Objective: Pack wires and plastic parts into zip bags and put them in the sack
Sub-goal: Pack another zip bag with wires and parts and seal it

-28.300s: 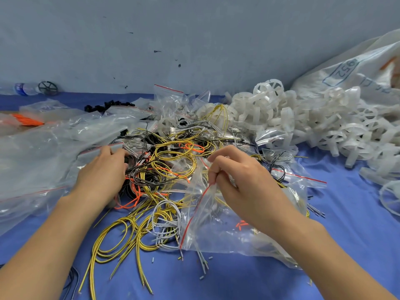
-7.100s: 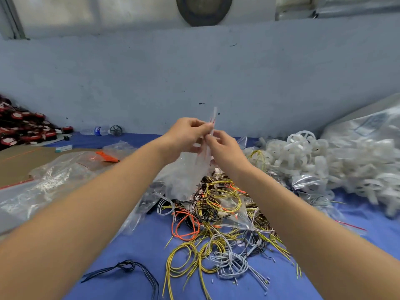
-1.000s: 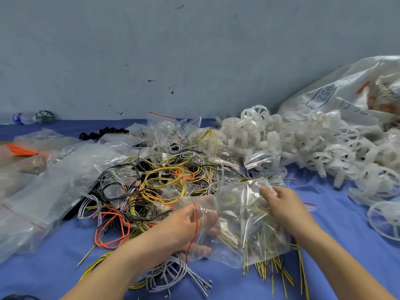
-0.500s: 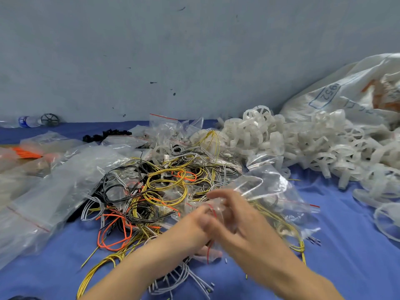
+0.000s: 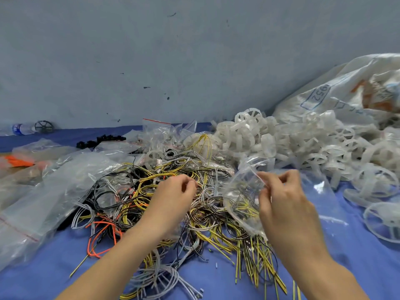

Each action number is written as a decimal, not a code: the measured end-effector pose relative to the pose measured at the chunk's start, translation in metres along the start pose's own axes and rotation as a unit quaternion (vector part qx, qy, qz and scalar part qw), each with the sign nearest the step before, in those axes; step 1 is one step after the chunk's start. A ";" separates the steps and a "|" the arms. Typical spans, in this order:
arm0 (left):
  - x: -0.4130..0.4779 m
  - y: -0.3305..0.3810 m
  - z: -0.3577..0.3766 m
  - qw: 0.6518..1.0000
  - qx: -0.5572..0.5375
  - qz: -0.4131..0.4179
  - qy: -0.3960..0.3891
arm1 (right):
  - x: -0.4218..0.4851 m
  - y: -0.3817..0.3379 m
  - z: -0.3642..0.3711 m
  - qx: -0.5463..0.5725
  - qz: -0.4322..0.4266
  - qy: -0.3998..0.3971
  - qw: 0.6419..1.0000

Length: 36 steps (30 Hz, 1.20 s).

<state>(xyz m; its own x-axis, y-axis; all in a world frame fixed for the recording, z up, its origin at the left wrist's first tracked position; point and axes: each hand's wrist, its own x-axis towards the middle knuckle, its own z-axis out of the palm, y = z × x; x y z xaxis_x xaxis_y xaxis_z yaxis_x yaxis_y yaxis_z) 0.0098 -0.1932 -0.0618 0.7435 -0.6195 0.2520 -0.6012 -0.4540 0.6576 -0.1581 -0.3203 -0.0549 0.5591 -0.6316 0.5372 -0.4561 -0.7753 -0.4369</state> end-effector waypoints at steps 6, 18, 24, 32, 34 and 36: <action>0.025 0.002 0.043 0.962 0.264 -0.036 -0.064 | -0.002 -0.001 0.007 0.038 0.040 -0.108 0.993; -0.011 0.002 -0.025 0.993 -0.083 0.011 0.087 | 0.001 0.001 0.026 0.149 0.062 -0.097 0.982; -0.037 0.010 -0.032 0.937 -0.326 -0.122 0.025 | -0.001 -0.007 0.033 0.169 0.067 -0.069 0.981; -0.057 0.029 0.012 0.835 -0.471 -0.249 -0.142 | -0.005 -0.022 0.036 0.194 0.071 -0.053 0.977; -0.057 0.037 0.022 0.856 -0.436 -0.227 -0.164 | -0.008 -0.026 0.036 0.181 0.058 -0.047 0.981; -0.052 0.042 0.028 0.881 -0.382 -0.193 -0.200 | -0.009 -0.027 0.034 0.158 0.041 -0.038 0.986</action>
<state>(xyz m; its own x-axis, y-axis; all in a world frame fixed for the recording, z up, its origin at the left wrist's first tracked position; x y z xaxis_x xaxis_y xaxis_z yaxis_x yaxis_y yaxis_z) -0.0622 -0.1982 -0.0669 0.5950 -0.7584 -0.2661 0.1607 -0.2121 0.9639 -0.1272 -0.2932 -0.0724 0.5844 -0.6816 0.4403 -0.2699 -0.6750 -0.6867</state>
